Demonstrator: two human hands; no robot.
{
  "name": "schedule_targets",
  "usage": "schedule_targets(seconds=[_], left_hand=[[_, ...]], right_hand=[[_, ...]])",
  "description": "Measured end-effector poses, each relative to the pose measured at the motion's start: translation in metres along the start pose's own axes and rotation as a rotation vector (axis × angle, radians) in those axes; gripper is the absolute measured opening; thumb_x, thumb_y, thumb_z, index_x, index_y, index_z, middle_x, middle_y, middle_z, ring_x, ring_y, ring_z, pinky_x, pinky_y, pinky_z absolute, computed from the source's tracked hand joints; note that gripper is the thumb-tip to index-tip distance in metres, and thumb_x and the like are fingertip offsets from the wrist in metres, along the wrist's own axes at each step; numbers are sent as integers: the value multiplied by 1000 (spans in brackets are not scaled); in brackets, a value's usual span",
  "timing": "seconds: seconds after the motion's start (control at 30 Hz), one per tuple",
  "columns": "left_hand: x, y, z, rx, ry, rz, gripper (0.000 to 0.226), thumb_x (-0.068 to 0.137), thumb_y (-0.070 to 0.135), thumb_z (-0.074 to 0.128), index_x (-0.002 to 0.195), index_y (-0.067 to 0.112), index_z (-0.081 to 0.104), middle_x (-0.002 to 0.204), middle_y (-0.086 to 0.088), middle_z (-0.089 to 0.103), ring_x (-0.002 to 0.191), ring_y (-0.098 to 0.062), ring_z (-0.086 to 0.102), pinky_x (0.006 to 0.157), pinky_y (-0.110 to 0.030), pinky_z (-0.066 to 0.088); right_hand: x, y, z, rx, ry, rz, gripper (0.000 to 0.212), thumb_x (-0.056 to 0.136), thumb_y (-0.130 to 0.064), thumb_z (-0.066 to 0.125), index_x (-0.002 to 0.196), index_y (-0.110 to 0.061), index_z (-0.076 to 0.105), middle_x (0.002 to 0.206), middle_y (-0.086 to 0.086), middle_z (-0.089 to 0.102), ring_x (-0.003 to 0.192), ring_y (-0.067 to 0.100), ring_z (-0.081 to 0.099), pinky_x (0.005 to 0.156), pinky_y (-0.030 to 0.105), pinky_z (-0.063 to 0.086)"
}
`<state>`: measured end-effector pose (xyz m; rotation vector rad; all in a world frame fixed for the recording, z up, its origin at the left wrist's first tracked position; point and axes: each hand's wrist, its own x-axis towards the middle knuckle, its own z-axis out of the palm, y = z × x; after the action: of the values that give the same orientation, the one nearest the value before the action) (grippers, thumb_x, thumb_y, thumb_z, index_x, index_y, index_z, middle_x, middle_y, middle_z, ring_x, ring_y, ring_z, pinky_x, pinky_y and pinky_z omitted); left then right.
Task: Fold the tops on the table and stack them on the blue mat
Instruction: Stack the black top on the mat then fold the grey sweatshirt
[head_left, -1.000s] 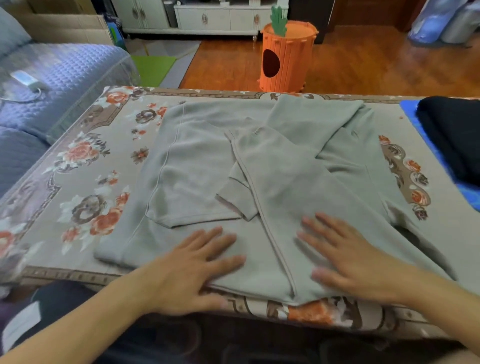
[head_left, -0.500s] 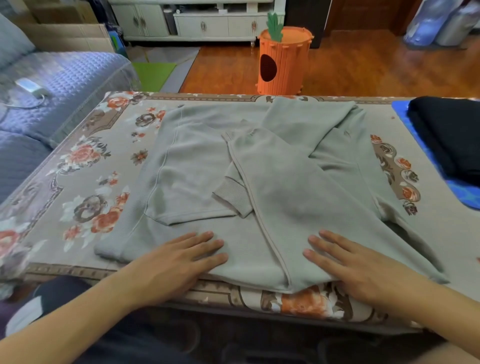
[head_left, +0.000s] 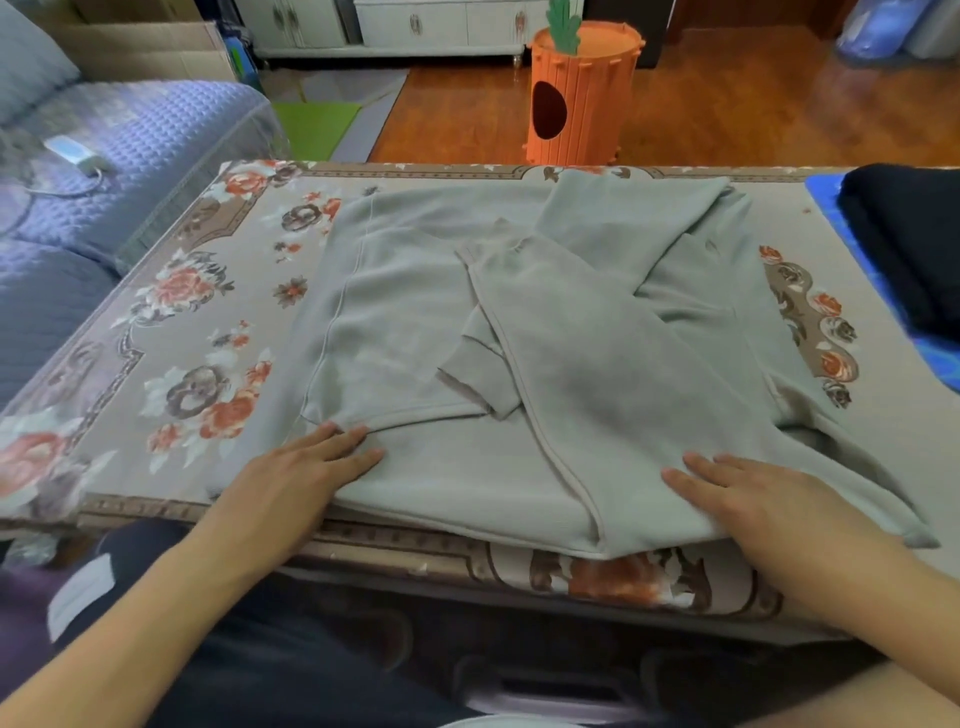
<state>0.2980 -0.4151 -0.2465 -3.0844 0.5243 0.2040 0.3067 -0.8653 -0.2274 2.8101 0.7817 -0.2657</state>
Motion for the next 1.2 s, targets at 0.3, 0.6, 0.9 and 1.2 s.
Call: schedule_targets(seconds=[0.3, 0.6, 0.9, 1.2], left_hand=[[48, -13, -105, -221, -381, -221, 47, 85, 4, 40, 104, 29, 75, 121, 1, 69, 110, -19, 63, 99, -33, 47], [163, -7, -41, 285, -165, -454, 64, 95, 22, 40, 156, 27, 18, 159, -17, 24, 146, -43, 21, 120, -61, 14], [167, 147, -1, -175, 10, 44, 59, 102, 62, 16, 159, 48, 4, 170, 4, -6, 156, -26, -13, 124, -54, -5], [144, 105, -11, -175, 77, -66, 67, 97, 64, 11, 159, 40, 20, 170, -2, 11, 156, -28, 2, 124, -54, 5]], right_hand=[[43, 66, -82, 233, -385, 178, 52, 90, -4, 42, 117, -43, 63, 130, -12, 61, 122, 14, 56, 100, 25, 40], [142, 79, -27, 55, 20, 530, 27, 96, -19, 43, 121, -14, 52, 119, 11, 56, 111, 34, 52, 87, 42, 45], [133, 81, 3, 289, 359, 560, 48, 92, -21, 34, 127, -8, 64, 120, 22, 60, 107, 43, 50, 98, 52, 39], [117, 58, 15, 436, -1, 613, 70, 98, -63, 15, 160, -32, 4, 169, -2, -4, 155, 22, -6, 124, 49, -1]])
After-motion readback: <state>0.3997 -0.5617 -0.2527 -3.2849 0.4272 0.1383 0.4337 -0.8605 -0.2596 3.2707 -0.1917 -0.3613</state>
